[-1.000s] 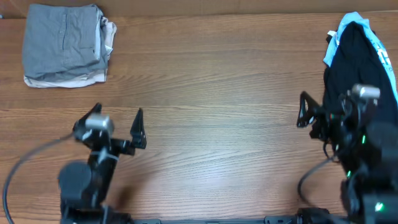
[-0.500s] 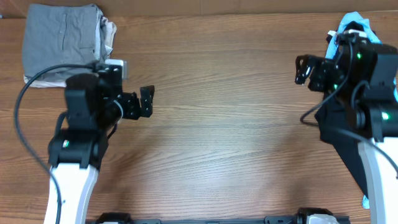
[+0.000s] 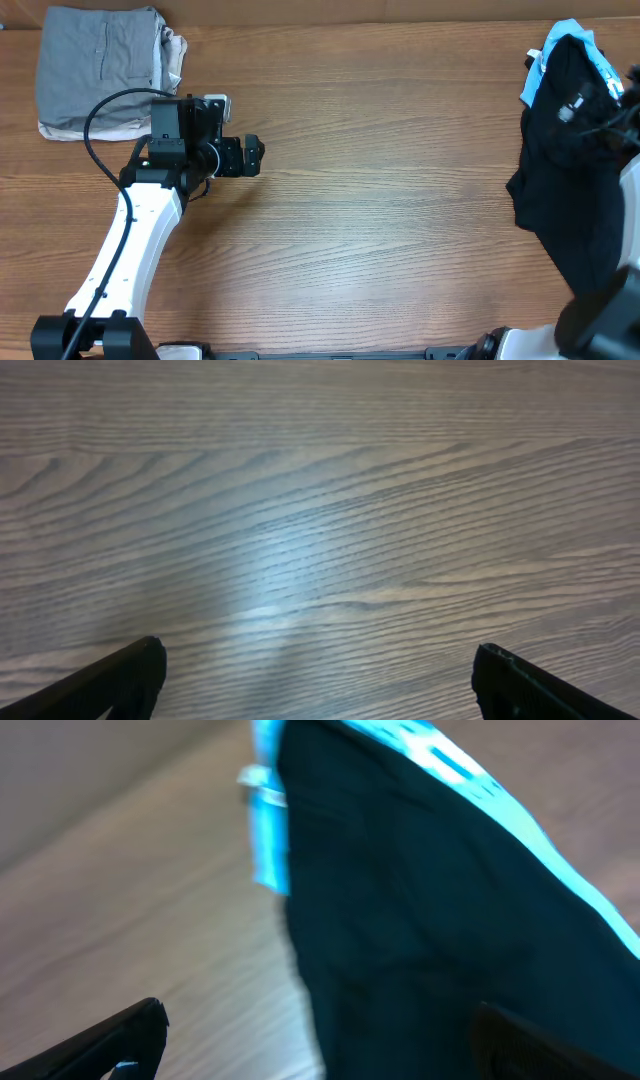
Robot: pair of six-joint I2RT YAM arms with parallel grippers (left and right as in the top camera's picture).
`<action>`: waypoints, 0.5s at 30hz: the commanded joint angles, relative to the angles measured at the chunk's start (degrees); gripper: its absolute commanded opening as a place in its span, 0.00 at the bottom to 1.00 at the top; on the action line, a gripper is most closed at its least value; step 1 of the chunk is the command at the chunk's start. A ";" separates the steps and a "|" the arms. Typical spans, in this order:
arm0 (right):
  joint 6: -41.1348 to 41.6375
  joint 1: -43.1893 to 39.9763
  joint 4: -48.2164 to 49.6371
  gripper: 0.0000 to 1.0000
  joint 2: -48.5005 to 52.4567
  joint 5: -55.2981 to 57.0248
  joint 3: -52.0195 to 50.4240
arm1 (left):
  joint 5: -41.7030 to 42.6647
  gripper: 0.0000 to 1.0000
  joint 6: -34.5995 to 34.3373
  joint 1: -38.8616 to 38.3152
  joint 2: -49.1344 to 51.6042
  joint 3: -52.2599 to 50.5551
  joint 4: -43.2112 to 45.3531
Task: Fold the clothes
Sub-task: 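Reach the right gripper to the black T-shirt and grasp it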
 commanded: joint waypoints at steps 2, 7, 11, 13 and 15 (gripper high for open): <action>0.02 -4.63 1.07 1.00 5.66 0.22 1.44 | 2.03 1.00 0.61 0.31 -0.39 1.16 0.55; 0.00 -8.24 3.19 0.96 12.13 -6.38 1.44 | 2.03 1.00 0.61 0.31 -0.37 1.16 1.42; -0.07 -8.37 4.76 0.95 14.60 -7.85 1.42 | 2.01 1.00 0.61 0.31 -0.37 1.16 2.60; -0.04 -8.15 5.99 0.94 15.47 -8.24 1.40 | 2.01 1.00 0.61 0.31 -0.37 1.16 2.82; -0.04 -7.93 6.95 0.93 16.61 -8.74 1.42 | 2.03 1.00 0.61 0.31 -0.37 1.16 2.78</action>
